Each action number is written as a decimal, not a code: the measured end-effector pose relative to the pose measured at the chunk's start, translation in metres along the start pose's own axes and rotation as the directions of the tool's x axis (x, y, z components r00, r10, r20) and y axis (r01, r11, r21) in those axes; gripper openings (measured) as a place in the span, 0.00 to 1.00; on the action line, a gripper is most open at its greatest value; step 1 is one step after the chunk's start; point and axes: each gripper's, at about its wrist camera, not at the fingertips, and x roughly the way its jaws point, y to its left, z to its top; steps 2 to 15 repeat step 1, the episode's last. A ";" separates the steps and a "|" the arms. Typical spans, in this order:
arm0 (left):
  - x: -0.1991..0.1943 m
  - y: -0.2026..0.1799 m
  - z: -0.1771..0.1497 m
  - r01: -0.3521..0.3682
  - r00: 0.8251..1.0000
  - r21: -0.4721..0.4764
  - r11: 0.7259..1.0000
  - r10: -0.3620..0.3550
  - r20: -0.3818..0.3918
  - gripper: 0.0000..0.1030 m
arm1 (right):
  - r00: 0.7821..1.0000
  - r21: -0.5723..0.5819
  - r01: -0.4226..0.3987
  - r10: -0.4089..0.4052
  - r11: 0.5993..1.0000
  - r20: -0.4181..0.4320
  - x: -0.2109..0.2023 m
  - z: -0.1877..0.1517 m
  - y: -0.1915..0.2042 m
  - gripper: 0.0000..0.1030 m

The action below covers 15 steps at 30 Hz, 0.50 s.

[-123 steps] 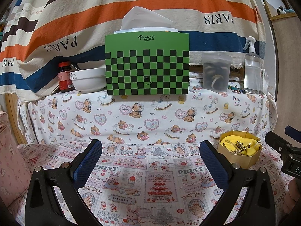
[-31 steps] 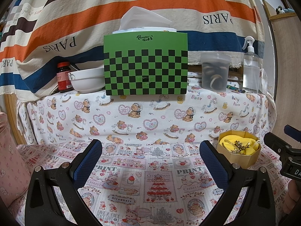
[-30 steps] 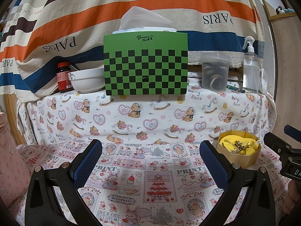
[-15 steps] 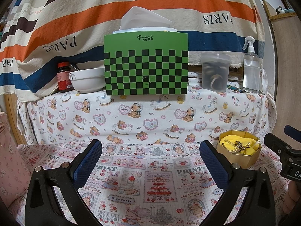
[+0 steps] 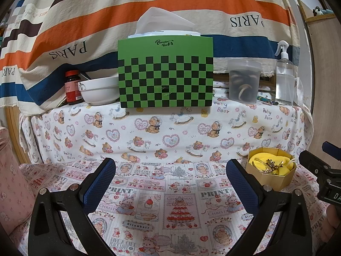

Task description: Organize jewelry

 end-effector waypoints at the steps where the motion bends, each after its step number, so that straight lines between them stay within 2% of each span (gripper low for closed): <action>1: 0.000 0.000 0.000 -0.001 1.000 0.000 1.000 0.001 0.000 1.00 | 1.000 -0.001 -0.001 0.001 1.000 0.001 0.000 0.000 0.000 1.00; 15: 0.000 0.000 0.000 -0.001 1.000 0.000 1.000 0.001 0.000 1.00 | 1.000 -0.001 -0.001 0.001 1.000 0.001 0.000 0.000 0.000 1.00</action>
